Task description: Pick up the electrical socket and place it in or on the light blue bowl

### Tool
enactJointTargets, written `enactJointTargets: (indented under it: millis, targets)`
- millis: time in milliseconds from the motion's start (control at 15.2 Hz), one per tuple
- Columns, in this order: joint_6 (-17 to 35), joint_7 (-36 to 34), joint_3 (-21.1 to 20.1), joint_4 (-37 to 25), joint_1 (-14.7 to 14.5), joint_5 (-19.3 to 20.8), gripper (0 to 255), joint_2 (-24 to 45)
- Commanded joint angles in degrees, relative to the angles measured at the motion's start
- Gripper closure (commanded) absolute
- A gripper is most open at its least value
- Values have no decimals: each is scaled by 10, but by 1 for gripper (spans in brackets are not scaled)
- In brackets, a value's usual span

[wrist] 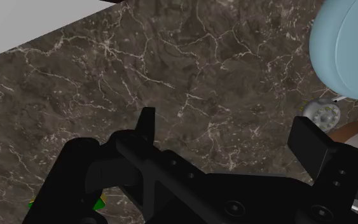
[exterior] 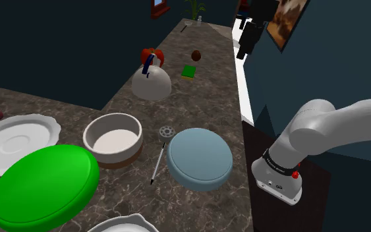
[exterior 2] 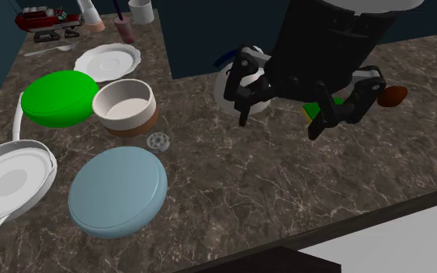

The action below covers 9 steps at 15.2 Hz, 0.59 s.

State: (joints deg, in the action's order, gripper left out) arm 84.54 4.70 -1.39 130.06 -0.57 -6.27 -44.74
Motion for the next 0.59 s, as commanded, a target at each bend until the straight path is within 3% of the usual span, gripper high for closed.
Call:
enactJointTargets:
  millis: [0,528]
  targets:
    - [0,0,0,0,0,0,0,0]
    - [115,-56,-88,62,-32,-42,0,42]
